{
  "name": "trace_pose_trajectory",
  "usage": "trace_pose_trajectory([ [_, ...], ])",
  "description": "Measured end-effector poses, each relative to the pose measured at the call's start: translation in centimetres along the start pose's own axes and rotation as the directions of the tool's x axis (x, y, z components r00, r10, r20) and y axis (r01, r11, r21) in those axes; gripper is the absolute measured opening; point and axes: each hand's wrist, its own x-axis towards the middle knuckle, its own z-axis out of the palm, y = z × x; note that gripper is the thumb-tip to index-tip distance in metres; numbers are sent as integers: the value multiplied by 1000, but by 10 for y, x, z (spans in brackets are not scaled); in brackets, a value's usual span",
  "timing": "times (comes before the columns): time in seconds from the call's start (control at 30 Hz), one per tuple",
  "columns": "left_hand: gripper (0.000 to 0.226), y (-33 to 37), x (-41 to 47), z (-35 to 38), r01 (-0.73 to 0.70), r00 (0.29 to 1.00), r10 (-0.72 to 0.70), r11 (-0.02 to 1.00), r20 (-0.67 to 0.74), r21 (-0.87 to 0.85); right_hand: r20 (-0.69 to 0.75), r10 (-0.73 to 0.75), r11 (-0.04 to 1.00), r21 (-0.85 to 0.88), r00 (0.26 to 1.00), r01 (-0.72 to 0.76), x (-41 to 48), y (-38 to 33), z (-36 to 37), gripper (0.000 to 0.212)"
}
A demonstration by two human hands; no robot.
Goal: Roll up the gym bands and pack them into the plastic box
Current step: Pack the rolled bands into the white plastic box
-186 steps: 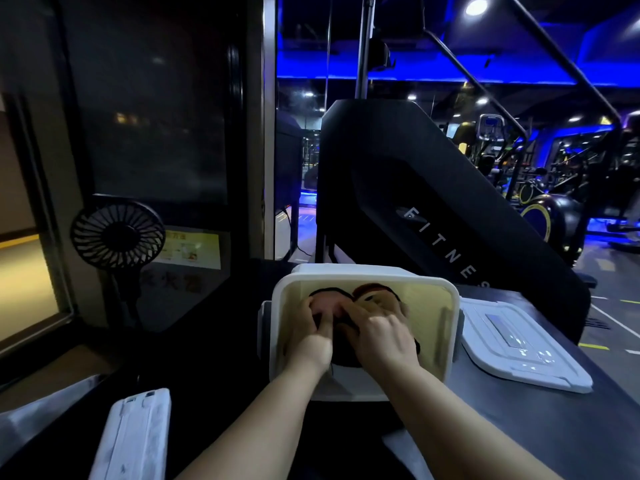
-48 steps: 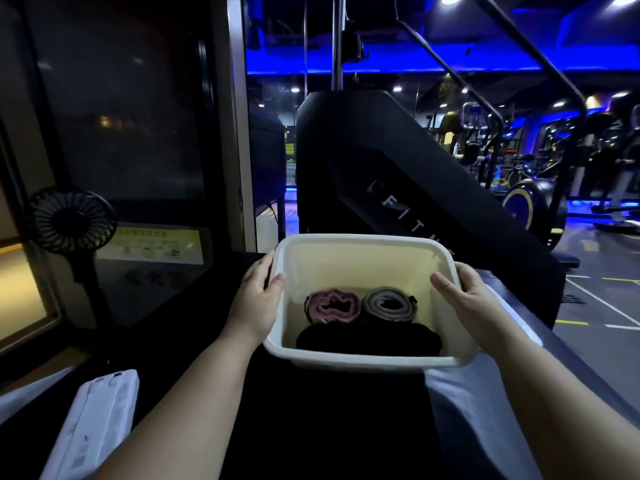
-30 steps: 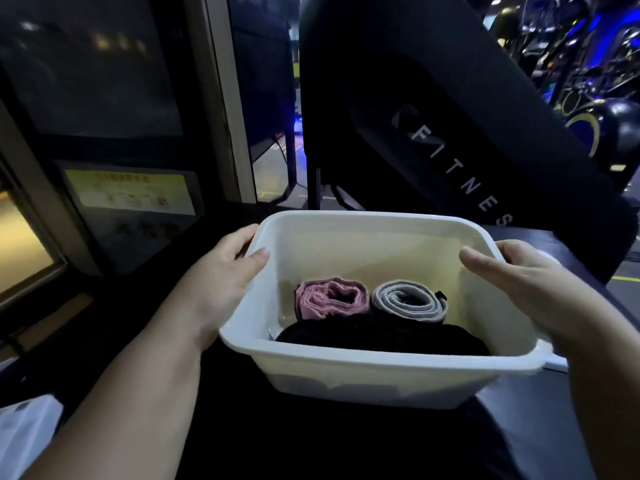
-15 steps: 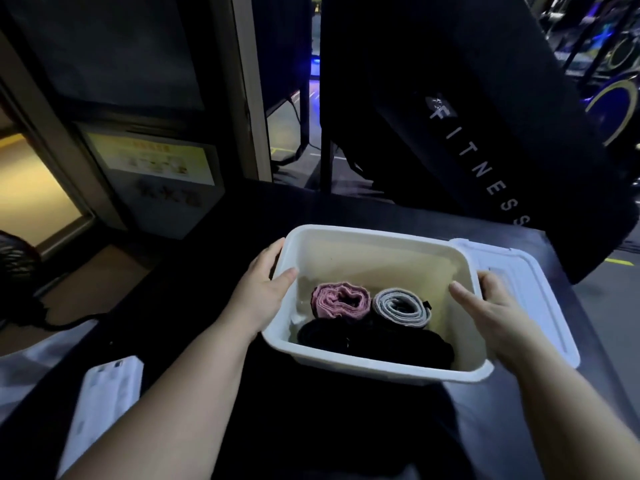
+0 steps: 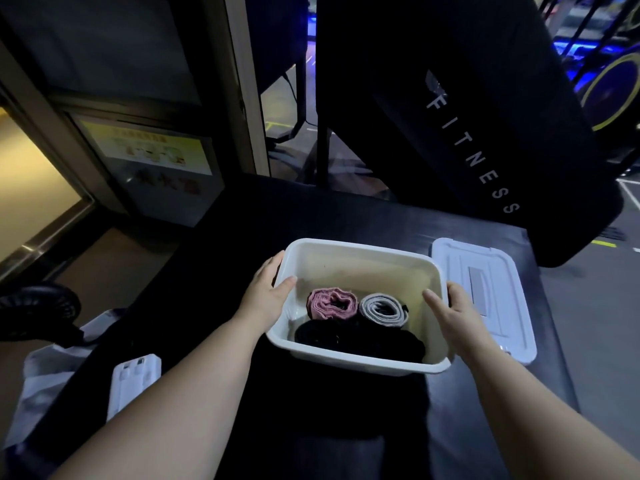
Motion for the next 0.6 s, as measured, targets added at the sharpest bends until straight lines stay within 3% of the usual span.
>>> trace_pose_trajectory([
  [0.17, 55, -2, 6, 1, 16, 1000, -16, 1000, -6, -17, -12, 15, 997, -70, 1000, -16, 6, -2, 1, 12],
  [0.6, 52, -4, 15, 4, 16, 1000, -16, 1000, -23, -11, 8, 41, 997, -63, 999, -40, 18, 3, 2, 14],
])
